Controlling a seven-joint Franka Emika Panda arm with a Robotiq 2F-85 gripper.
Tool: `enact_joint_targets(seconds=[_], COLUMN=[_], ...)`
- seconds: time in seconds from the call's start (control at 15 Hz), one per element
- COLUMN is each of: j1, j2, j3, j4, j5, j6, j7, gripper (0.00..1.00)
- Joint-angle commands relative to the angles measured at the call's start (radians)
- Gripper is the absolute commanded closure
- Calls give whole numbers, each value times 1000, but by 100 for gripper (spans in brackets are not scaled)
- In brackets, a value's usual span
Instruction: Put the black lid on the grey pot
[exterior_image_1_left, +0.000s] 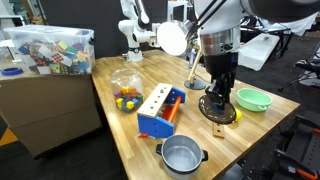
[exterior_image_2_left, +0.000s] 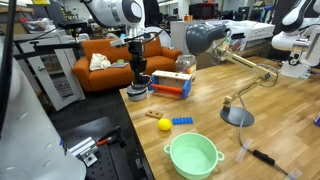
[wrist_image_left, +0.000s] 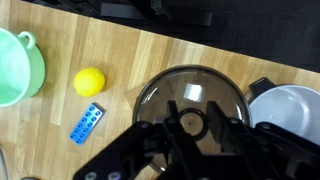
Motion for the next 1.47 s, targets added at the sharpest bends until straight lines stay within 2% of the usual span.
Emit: enact_joint_targets(seconds=[0.0,0.33,0.67,0.73,0.93,1.2,1.27,1.4], j1=[22,111,187,188,196,197,197,202], j2=[50,186,327,290,329,329,333,354], j3=[22,65,53,48,41,41,39,26], j4=[59,199,346,287,332,335,338,351], j5=[-42,-96,-126,-106,-106,-106,-109,-124], j6=[-21,-40,-57,-5,-16,-24,-26,-32], j7=[-6,-47,-111,-73,-99,-103,-100,-95], gripper=[92,92,92,67,67,67,92,92])
